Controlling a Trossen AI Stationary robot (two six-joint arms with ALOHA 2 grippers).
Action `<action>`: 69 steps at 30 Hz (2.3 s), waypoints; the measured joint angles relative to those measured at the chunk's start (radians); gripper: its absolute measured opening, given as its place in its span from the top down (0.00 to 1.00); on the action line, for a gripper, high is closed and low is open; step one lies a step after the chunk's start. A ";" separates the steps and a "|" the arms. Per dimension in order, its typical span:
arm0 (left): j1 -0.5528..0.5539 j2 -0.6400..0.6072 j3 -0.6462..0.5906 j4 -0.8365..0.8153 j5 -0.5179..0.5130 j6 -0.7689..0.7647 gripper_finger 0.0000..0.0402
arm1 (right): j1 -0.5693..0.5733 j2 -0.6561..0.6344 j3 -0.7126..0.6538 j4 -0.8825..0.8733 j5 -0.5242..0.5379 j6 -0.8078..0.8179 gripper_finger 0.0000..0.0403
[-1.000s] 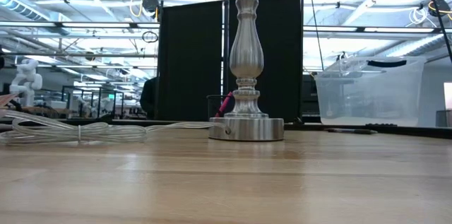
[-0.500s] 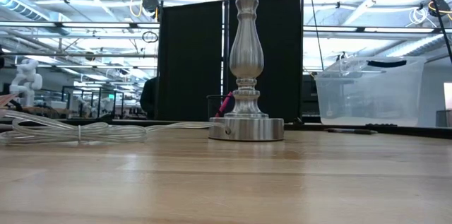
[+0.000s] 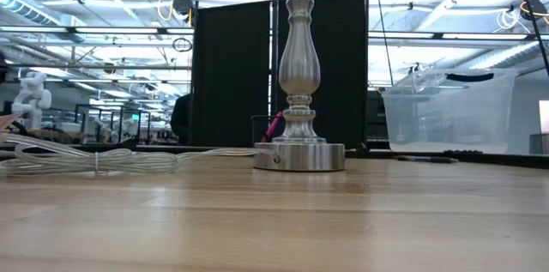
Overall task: Screw lightbulb
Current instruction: Insert the lightbulb into the desk lamp
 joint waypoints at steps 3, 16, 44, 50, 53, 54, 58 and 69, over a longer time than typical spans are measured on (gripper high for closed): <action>0.009 0.000 0.000 0.004 -0.001 -0.006 1.00 | 0.000 0.000 0.000 -0.002 -0.002 0.002 1.00; 0.033 0.000 0.000 0.005 -0.001 -0.025 1.00 | 0.003 -0.002 0.002 -0.057 0.002 0.049 1.00; 0.051 0.001 0.000 0.000 -0.026 -0.030 1.00 | 0.057 -0.002 0.002 -0.116 0.016 0.106 1.00; 0.074 0.003 0.000 -0.002 -0.052 -0.045 1.00 | 0.071 -0.001 0.001 -0.119 -0.014 0.117 1.00; 0.082 0.020 0.000 0.002 -0.051 -0.050 1.00 | 0.080 0.006 -0.002 -0.121 -0.040 0.118 1.00; 0.084 0.027 0.000 -0.001 -0.049 -0.050 1.00 | 0.082 0.008 -0.002 -0.123 -0.038 0.120 1.00; 0.089 0.061 0.000 0.015 -0.038 -0.055 1.00 | 0.088 0.009 -0.002 -0.121 -0.019 0.122 1.00; 0.134 -0.007 -0.001 -0.058 -0.020 -0.052 1.00 | 0.111 0.010 -0.001 -0.221 -0.003 0.219 1.00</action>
